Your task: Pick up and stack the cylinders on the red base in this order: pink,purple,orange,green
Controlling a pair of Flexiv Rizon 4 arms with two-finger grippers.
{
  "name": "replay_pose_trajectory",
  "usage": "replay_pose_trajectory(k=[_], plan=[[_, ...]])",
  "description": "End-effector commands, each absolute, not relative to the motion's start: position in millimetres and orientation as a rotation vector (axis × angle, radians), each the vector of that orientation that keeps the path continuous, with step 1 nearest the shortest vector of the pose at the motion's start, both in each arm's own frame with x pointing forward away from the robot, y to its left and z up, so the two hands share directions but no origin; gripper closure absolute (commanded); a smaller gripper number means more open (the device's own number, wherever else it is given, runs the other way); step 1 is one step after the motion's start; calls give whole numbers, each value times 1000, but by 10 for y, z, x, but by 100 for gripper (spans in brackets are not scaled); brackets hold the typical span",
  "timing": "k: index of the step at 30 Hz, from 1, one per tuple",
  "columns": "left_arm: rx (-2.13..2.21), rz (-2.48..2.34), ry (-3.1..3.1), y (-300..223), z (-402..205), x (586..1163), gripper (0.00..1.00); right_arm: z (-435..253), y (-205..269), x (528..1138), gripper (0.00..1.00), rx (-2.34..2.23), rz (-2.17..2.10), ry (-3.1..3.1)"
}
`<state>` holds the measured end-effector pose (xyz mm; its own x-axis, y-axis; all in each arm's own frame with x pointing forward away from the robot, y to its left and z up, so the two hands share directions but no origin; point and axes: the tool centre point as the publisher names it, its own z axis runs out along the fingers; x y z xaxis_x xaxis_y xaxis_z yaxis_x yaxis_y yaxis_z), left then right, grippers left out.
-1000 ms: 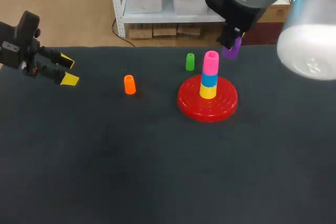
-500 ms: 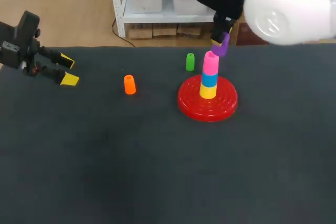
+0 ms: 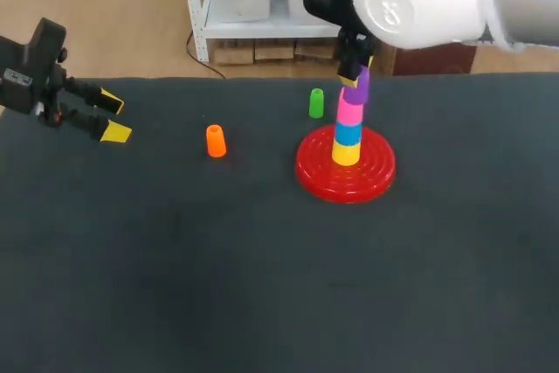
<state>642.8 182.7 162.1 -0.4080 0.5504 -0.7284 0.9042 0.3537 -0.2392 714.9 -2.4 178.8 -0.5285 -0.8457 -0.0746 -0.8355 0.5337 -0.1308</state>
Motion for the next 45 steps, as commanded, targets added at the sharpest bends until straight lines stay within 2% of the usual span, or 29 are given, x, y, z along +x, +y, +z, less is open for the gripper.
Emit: replay_pose_trajectory(k=[1, 17, 29, 30, 31, 32, 39, 45], plan=[[1261, -863, 2080, 1834, 1610, 6425, 0, 1709, 8, 7186, 100, -1452, -122, 2643], [1261, -863, 2080, 1834, 1610, 6425, 0, 1646, 11, 7334, 100, -1437, -150, 2674], [1261, -863, 2080, 1834, 1610, 6425, 0, 1410, 63, 7185, 100, -1500, -88, 2729], [1261, -863, 2080, 1834, 1610, 6425, 0, 1453, 67, 7169, 70, -1496, -101, 2718], [1261, -863, 2080, 1834, 1610, 6425, 0, 1500, 77, 7158, 21, -1504, -106, 2697], [1261, -863, 2080, 1834, 1610, 6425, 0, 1545, 81, 7148, 0, -1494, -105, 2686], [1261, -863, 2080, 1834, 1610, 6425, 0, 1787, 178, 7266, 0, -1463, -96, 2609], [1261, -863, 2080, 1834, 1610, 6425, 0, 1643, 294, 7576, 0, -1445, -50, 2618]])
